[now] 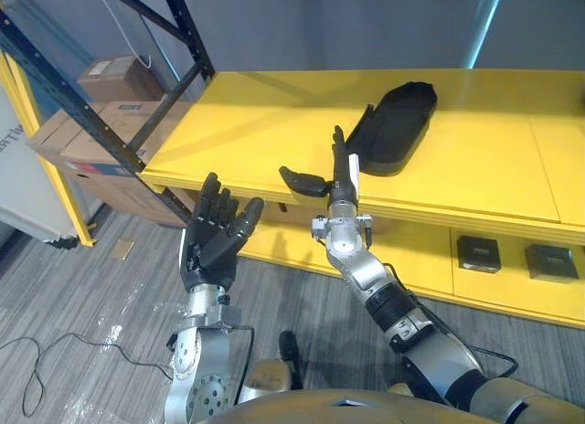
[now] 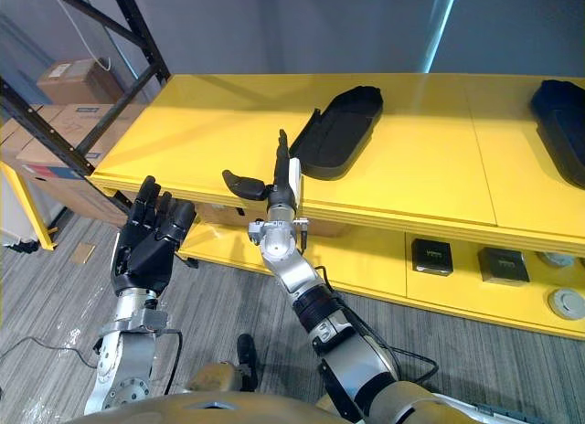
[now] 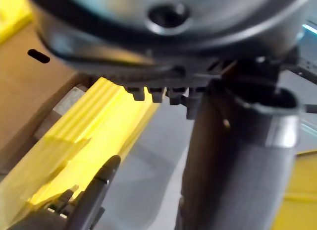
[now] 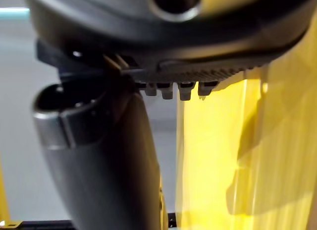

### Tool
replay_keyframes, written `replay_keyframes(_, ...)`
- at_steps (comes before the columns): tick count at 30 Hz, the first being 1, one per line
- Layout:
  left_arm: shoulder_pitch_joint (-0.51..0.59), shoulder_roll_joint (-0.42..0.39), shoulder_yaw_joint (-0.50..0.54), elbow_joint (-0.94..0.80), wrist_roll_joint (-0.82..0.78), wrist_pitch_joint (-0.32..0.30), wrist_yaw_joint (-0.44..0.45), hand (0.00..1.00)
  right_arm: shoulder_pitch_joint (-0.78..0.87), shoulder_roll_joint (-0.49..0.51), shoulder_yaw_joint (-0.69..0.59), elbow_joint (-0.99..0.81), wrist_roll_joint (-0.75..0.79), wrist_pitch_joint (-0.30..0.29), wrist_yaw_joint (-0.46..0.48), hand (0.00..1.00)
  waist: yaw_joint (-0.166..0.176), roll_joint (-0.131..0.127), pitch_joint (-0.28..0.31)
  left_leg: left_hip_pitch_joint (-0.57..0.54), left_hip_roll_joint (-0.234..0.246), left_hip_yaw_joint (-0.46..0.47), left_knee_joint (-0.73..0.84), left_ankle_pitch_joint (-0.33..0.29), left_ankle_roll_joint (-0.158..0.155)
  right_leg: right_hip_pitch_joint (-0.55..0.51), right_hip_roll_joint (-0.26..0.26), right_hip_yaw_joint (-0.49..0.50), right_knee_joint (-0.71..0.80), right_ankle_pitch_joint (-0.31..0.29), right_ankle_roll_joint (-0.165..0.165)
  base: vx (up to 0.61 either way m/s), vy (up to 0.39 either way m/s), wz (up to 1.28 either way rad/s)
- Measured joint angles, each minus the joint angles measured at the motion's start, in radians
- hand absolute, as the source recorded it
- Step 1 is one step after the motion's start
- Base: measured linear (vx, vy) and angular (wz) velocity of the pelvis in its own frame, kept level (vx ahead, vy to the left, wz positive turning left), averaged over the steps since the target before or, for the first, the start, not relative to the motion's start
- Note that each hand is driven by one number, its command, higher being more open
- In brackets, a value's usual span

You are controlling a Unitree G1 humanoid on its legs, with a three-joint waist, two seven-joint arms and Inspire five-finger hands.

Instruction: Walk over and take three plastic housings, then place them on the shelf

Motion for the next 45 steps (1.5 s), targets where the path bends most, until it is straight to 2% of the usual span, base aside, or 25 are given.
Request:
replay_keyframes(6,-0.029,0.017,-0.046,0.028,-0.001,0.0,0.006,1.0,0.0,-0.001,-0.025,0.008,-0.01,0.003,0.0,1.0,-0.007,0.0,0.0,0.014,0.011,0.032,0.0,-0.002,-0.001,-0.001,0.019,0.027,-0.03,0.02,-0.002,-0.01,-0.007,-0.17)
replay_keyframes(19,-0.058,0.034,-0.047,0.029,-0.005,0.0,0.016,1.0,0.028,0.0,-0.038,0.008,-0.01,-0.023,-0.013,1.0,-0.021,0.0,-0.001,0.031,0.024,0.062,-0.001,-0.018,-0.007,0.028,0.053,0.04,-0.117,0.07,-0.003,-0.01,0.013,-0.07)
replay_keyframes(27,-0.061,0.034,-0.061,0.029,-0.005,0.0,0.031,1.0,0.033,0.0,-0.06,0.002,-0.031,-0.023,-0.049,1.0,-0.027,0.0,-0.001,0.032,0.027,0.073,0.0,-0.015,-0.002,0.033,0.065,0.044,-0.148,0.095,0.003,0.01,0.001,-0.03)
replay_keyframes(38,-0.066,0.036,-0.081,0.03,-0.005,0.001,0.036,1.0,0.057,0.0,-0.077,-0.004,-0.041,-0.03,-0.046,1.0,-0.028,-0.006,-0.005,0.039,0.024,0.071,-0.001,-0.016,-0.002,0.057,0.069,0.038,-0.177,0.103,0.001,0.01,0.001,0.0)
replay_keyframes(45,-0.066,0.064,-0.083,0.031,-0.005,0.001,0.032,1.0,0.112,-0.005,-0.067,-0.059,-0.037,-0.095,0.091,1.0,-0.031,-0.008,-0.006,0.043,0.027,0.077,-0.001,-0.025,-0.007,0.064,0.079,0.042,-0.203,0.115,0.0,0.0,-0.003,-0.03)
